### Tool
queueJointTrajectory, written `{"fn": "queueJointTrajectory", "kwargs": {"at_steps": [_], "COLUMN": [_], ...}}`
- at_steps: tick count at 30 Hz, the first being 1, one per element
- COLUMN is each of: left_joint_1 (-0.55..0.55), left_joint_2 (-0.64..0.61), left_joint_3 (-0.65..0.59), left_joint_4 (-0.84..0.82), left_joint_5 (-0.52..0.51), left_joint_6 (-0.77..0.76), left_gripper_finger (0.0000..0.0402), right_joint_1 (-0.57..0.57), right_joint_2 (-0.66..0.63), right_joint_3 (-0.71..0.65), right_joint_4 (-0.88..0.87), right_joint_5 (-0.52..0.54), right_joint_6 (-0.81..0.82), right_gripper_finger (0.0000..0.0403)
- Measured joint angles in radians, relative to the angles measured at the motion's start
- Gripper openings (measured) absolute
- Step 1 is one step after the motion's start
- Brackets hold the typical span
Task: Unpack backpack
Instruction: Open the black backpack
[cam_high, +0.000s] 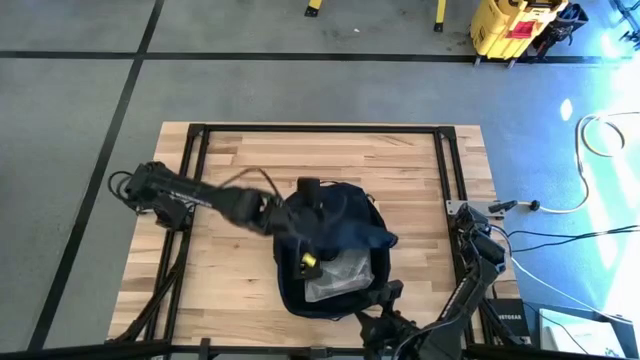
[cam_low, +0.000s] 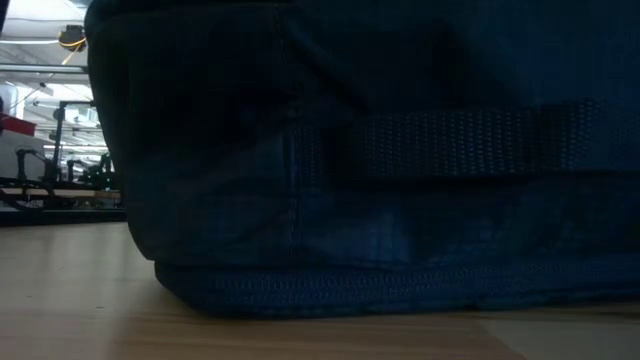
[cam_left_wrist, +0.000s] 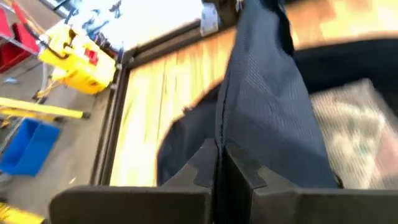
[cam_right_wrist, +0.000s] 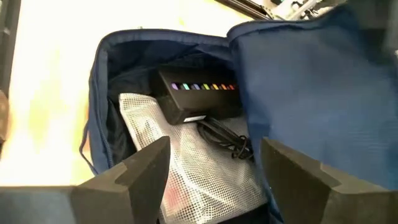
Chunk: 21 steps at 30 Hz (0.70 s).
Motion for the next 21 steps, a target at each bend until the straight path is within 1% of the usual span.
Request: {"fn": "queueJointTrajectory", "kwargs": {"at_steps": [6,11,15,17,21], "left_joint_1": [0.145,0.257,0.324,0.362,0.447], "left_joint_2": [-0.025,-0.025,-0.025,-0.025,-0.025], "left_joint_3": [0.000,-0.002,-0.002,-0.002,-0.009], "left_joint_4": [0.046,0.070,0.073,0.071,0.083], "left_joint_5": [0.149,0.303,0.342,0.380,0.529], "left_joint_6": [0.043,0.026,0.016,0.007,-0.047], "left_gripper_finger": [0.0000,0.0000,0.0000,0.0000,0.0000], "right_joint_1": [0.000,0.000,0.000,0.000,0.000], "right_joint_2": [0.000,0.000,0.000,0.000,0.000], "right_joint_3": [-0.032,-0.046,-0.046,-0.046,-0.046], "right_joint_4": [0.000,0.000,0.000,0.000,0.000], "right_joint_5": [0.000,-0.010,-0.012,-0.013,-0.014], "right_joint_6": [0.038,0.054,0.055,0.055,0.055], "right_gripper_finger": [0.0232,0.0232,0.0232,0.0232,0.0232]}}
